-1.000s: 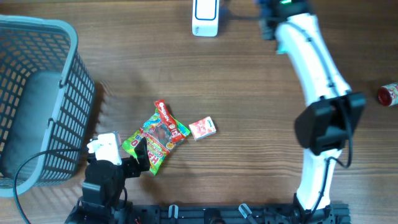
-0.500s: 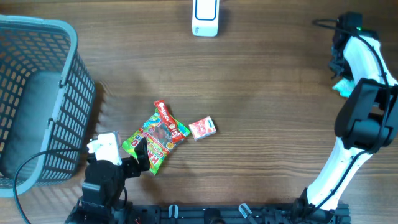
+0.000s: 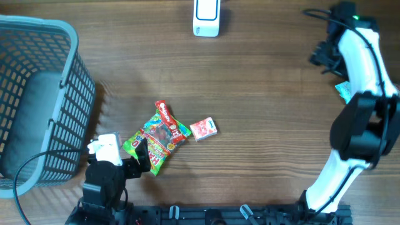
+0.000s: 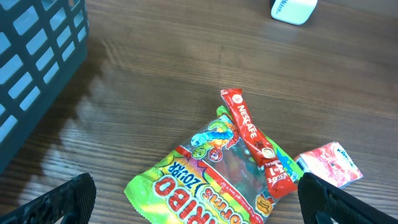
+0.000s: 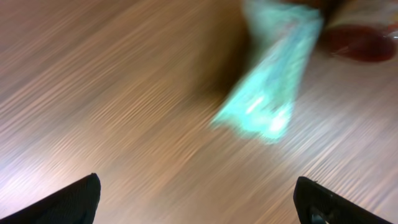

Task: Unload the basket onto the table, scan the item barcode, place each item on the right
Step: 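Carry the wipes pack to the right side and release it, then reach the right gripper to the Kleenex pack and grasp it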

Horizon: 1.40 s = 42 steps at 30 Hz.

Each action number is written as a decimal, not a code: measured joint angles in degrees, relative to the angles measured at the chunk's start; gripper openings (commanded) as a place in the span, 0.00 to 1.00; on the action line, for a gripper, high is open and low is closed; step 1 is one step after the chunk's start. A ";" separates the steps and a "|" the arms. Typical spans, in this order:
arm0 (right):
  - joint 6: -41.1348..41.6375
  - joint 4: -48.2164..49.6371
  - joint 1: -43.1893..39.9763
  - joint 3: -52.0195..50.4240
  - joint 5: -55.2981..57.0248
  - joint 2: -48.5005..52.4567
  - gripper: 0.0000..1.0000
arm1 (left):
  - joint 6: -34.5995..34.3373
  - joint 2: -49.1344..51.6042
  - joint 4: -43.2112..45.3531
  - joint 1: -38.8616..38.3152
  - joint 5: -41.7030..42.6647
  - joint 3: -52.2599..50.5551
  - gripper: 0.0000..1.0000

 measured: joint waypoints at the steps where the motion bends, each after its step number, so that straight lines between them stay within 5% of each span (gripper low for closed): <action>1: -1.36 -1.16 2.08 0.24 -2.82 -1.60 1.00 | 0.00 0.00 0.00 0.00 -0.02 0.00 1.00; 3: -5.60 -2.99 7.41 0.87 -9.49 -4.44 0.99 | 0.00 0.00 0.00 0.00 0.00 0.00 1.00; 5: -10.23 -4.90 12.72 1.42 -15.98 -5.70 0.85 | 0.00 0.00 0.00 0.00 0.00 0.00 1.00; 6: -12.26 -5.95 15.76 1.44 -18.86 -5.90 0.63 | 0.00 0.00 0.00 0.00 0.00 0.00 1.00; 7: -13.92 -6.93 18.95 1.40 -21.66 -5.90 0.31 | 0.00 0.00 0.00 0.00 0.00 0.00 1.00; 8: -15.58 -7.39 22.36 1.25 -24.02 -5.75 0.12 | 0.00 0.00 0.00 0.00 0.00 0.00 1.00; 9: -16.28 -7.61 24.76 1.11 -25.44 -5.68 0.04 | 0.00 0.00 0.00 0.00 -0.02 0.00 1.00; 18: -9.14 6.88 43.34 -10.12 -30.80 -5.64 0.04 | 0.00 0.00 0.00 0.00 0.00 0.00 1.00; 22: -4.83 13.99 47.23 -18.97 -34.62 -5.46 0.05 | 0.00 0.00 0.00 0.02 0.00 0.00 1.00; 23: -4.44 14.80 47.80 -19.80 -35.87 -5.38 0.16 | 0.00 0.00 0.00 0.00 0.00 0.00 1.00; 25: -3.56 15.43 48.92 -20.24 -37.62 -5.27 0.60 | 0.00 0.00 0.00 0.00 0.00 0.00 1.00; 32: -1.55 10.78 55.21 -20.24 -32.26 -5.31 1.00 | 0.00 0.00 0.00 0.00 0.00 0.00 1.00; 42: -6.84 15.72 61.11 -20.94 -5.75 -5.31 1.00 | 0.00 0.00 0.00 0.00 0.00 0.00 1.00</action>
